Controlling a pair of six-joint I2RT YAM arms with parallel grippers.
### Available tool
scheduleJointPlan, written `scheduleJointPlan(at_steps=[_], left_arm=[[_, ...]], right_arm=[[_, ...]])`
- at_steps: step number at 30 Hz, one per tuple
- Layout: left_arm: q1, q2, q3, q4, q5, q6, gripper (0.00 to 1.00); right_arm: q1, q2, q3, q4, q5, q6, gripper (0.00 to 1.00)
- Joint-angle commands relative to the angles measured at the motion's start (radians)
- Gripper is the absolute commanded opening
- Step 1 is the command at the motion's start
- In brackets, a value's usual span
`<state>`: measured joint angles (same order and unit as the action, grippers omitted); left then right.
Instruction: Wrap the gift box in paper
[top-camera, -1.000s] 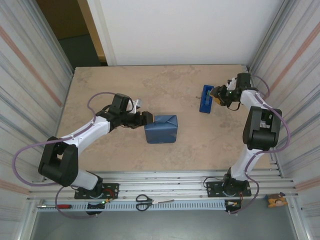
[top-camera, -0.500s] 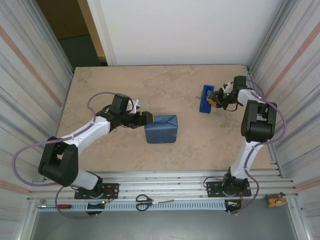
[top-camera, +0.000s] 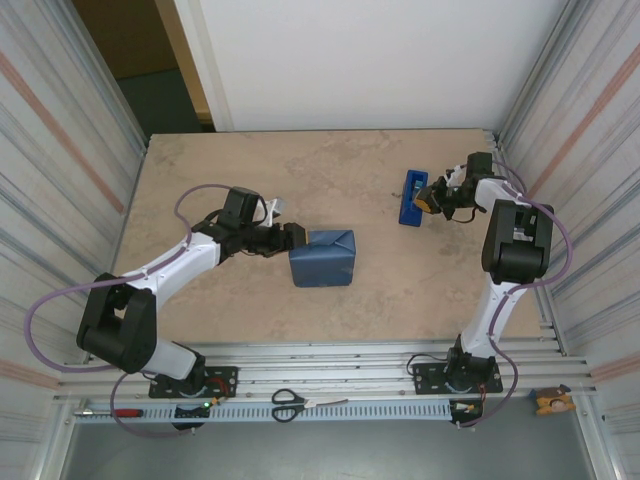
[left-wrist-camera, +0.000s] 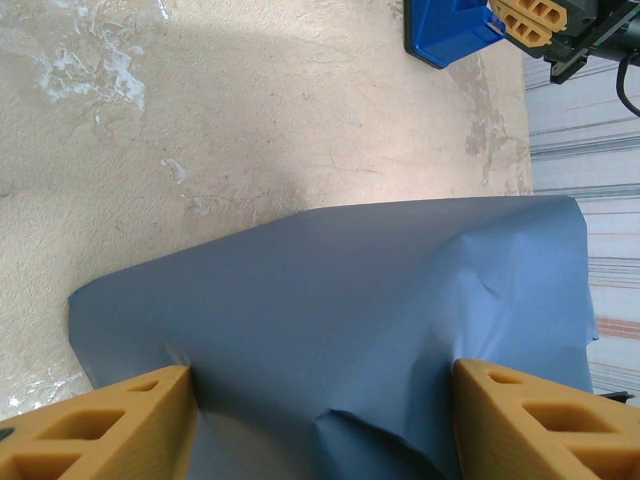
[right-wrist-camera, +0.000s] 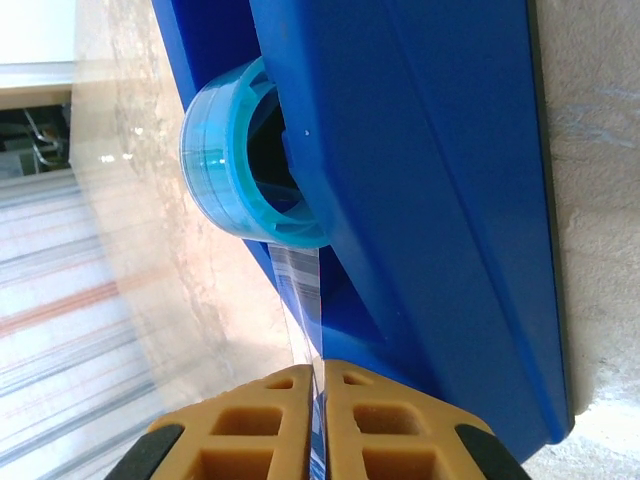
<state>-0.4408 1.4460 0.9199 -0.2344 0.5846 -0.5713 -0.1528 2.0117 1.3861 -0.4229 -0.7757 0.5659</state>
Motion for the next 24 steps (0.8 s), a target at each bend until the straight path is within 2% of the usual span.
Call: scheduleJointPlan(at_steps=[1, 7, 15, 24], left_arm=[[-0.016, 0.027, -0.027, -0.074, -0.006, 0.034, 0.66], [-0.016, 0.028, -0.027, -0.074, -0.009, 0.035, 0.65], [-0.018, 0.037, -0.036, -0.068, -0.016, 0.036, 0.65], [-0.021, 0.036, -0.037, -0.066, -0.016, 0.036, 0.64]], right_arm=[[-0.008, 0.01, 0.02, -0.017, -0.026, 0.006, 0.1], [-0.01, 0.001, 0.039, -0.016, -0.045, 0.02, 0.0], [-0.012, -0.065, 0.072, -0.068, -0.085, 0.072, 0.0], [-0.01, -0.169, -0.113, -0.023, -0.127, 0.124, 0.0]])
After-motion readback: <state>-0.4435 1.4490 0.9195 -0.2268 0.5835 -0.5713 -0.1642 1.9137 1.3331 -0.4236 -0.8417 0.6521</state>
